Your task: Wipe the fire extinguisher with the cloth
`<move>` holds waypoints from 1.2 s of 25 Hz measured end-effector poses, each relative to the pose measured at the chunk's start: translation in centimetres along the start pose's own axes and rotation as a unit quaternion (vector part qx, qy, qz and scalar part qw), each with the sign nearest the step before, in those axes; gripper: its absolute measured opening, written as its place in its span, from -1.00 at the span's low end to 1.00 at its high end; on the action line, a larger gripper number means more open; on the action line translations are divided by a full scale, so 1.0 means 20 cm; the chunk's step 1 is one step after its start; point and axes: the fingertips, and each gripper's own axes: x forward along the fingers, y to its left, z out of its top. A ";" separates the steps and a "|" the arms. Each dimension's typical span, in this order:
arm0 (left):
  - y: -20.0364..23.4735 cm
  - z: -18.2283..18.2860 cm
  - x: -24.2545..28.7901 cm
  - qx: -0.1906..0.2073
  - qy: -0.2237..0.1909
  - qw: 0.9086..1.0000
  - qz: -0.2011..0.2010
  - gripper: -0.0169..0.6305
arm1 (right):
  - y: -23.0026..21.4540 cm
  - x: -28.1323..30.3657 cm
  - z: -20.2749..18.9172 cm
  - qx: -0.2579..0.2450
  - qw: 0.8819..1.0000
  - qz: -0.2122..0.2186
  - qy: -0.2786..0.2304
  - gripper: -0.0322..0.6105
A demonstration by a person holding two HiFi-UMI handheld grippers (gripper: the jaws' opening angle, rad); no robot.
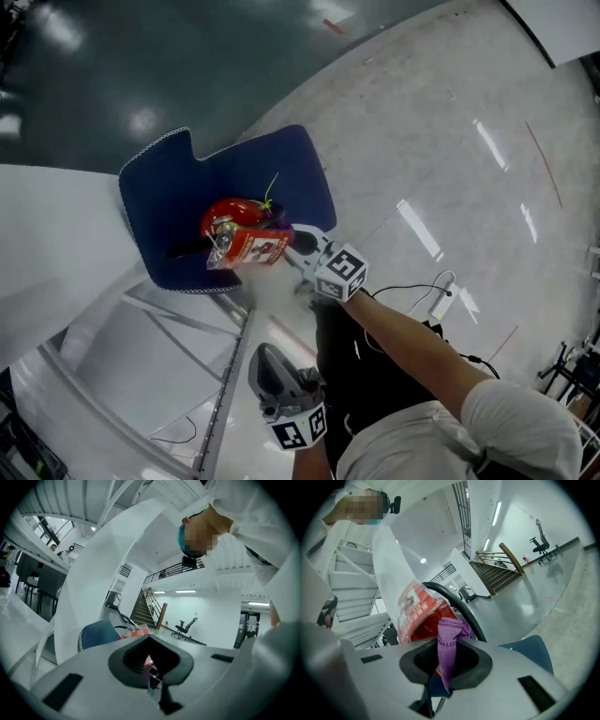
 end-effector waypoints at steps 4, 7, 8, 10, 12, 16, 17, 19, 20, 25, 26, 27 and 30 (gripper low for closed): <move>-0.03 0.09 -0.06 0.001 -0.003 1.000 0.006 -0.93 | 0.08 -0.06 0.11 -0.009 1.000 0.008 -0.008 -0.73; -0.03 0.14 -0.11 0.006 -0.007 1.000 0.009 -0.93 | 0.14 -0.07 0.16 -0.015 1.000 0.013 -0.007 -0.73; -0.03 0.16 -0.13 0.009 -0.010 1.000 0.009 -0.93 | 0.16 -0.08 0.17 -0.019 1.000 0.016 -0.005 -0.73; -0.03 0.21 -0.17 0.013 -0.015 1.000 0.011 -0.93 | 0.22 -0.09 0.18 -0.032 0.999 0.025 0.000 -0.73; -0.03 0.27 -0.21 0.014 -0.021 1.000 0.015 -0.93 | 0.27 -0.11 0.20 -0.041 0.999 0.033 0.009 -0.73; -0.06 0.35 -0.23 0.023 -0.035 0.999 0.016 -0.93 | 0.36 -0.18 0.24 -0.057 0.997 0.054 0.023 -0.73; -0.06 0.37 -0.24 0.027 -0.040 0.999 0.014 -0.93 | 0.40 -0.21 0.26 -0.061 0.996 0.061 0.025 -0.73; -0.09 0.42 -0.25 0.028 -0.050 0.998 0.012 -0.93 | 0.48 -0.28 0.31 -0.068 0.995 0.074 0.029 -0.73; -0.11 0.45 -0.24 0.025 -0.056 0.998 0.011 -0.93 | 0.52 -0.32 0.35 -0.073 0.994 0.080 0.032 -0.73; -0.22 0.55 -0.25 0.004 -0.064 0.998 -0.006 -0.93 | 0.75 -0.56 0.50 -0.103 0.988 0.104 0.043 -0.73; -0.22 0.55 -0.25 0.006 -0.063 0.998 -0.009 -0.93 | 0.80 -0.60 0.53 -0.114 0.987 0.104 0.043 -0.73; -0.22 0.56 -0.24 0.011 -0.061 0.998 -0.010 -0.93 | 0.85 -0.63 0.56 -0.124 0.986 0.101 0.042 -0.73; -0.20 0.57 -0.21 0.037 -0.043 0.998 0.002 -0.93 | 0.95 -0.72 0.65 -0.156 0.983 0.087 0.038 -0.73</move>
